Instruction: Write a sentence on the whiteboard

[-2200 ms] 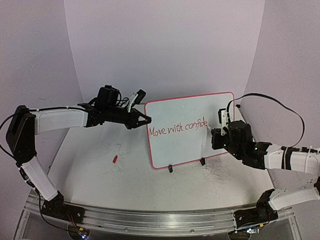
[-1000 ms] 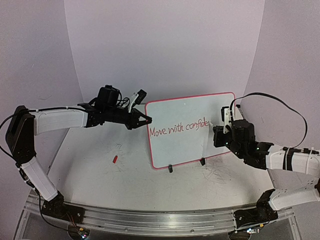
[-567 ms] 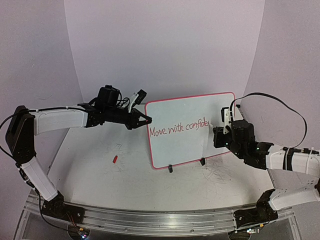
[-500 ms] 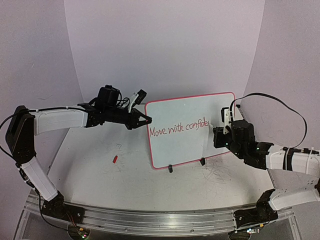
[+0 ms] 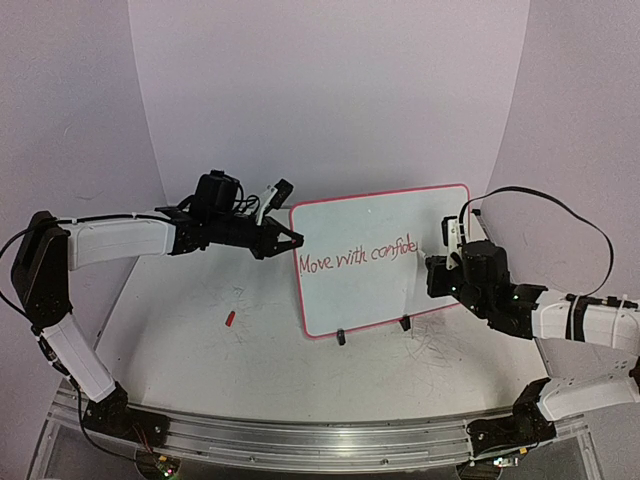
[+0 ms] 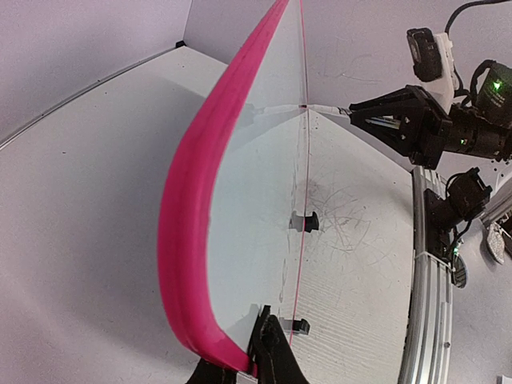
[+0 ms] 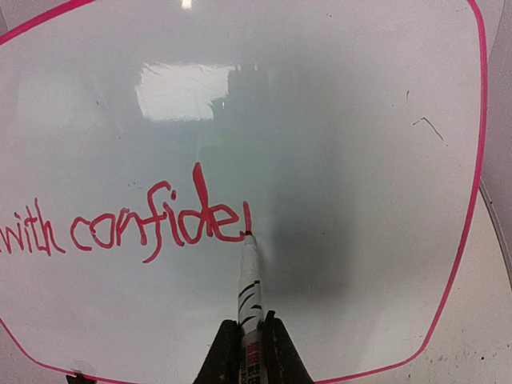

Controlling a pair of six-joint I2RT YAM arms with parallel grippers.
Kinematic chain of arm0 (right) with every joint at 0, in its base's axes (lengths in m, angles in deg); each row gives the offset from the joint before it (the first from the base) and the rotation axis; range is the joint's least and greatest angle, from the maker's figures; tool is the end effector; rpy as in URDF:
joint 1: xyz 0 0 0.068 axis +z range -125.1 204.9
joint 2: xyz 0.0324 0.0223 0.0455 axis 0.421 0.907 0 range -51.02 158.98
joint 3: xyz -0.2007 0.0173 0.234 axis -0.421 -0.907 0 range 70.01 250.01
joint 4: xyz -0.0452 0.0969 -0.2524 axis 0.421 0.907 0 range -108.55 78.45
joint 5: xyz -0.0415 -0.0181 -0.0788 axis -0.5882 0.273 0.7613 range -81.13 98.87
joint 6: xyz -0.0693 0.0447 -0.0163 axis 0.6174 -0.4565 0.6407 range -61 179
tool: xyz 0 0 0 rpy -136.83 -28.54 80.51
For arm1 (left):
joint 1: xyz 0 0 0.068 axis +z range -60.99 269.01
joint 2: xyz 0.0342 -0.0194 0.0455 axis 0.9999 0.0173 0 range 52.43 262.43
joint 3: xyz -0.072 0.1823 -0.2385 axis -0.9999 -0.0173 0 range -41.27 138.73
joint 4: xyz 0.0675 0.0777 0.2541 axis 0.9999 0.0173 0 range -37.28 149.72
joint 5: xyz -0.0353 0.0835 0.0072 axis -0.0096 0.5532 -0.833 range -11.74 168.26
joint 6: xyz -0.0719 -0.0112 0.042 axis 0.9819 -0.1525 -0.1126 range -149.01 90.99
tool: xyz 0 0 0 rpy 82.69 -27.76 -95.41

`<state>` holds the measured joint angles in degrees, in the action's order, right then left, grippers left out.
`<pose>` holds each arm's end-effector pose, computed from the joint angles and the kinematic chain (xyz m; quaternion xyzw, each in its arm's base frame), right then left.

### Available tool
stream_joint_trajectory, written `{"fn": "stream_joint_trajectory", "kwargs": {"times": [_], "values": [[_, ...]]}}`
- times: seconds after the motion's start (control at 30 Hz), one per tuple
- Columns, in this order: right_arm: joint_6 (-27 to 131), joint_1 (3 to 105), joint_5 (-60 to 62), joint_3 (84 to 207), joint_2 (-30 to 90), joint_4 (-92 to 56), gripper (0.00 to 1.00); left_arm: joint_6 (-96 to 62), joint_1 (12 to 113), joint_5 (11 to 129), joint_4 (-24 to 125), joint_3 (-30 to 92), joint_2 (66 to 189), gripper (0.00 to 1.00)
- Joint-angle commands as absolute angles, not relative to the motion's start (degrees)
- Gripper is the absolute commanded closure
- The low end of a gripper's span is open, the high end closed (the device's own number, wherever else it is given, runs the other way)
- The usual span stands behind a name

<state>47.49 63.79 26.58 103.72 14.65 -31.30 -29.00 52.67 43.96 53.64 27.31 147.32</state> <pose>0.2344 0.1604 0.2545 -0.1040 0.8037 0.1301 0.5713 0.3169 -0.2846 0.2908 0.4002 0.7273 -0.3944 0.3942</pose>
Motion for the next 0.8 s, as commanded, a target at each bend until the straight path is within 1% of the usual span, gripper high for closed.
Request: {"fn": "stream_joint_trajectory", "kwargs": {"times": [0.0, 0.33, 0.77], "values": [[47.3, 63.6, 26.9, 104.5, 14.4, -32.0, 1.00, -36.5, 52.8, 53.2, 57.9, 27.6, 147.8, 1.00], [48.5, 63.5, 28.7, 107.0, 15.9, -35.5, 1.00, -36.5, 52.7, 53.2, 58.0, 27.5, 147.7, 1.00], [48.4, 63.5, 31.5, 106.9, 15.4, -35.4, 1.00, -36.7, 52.5, 53.5, 58.1, 27.5, 147.6, 1.00]]}}
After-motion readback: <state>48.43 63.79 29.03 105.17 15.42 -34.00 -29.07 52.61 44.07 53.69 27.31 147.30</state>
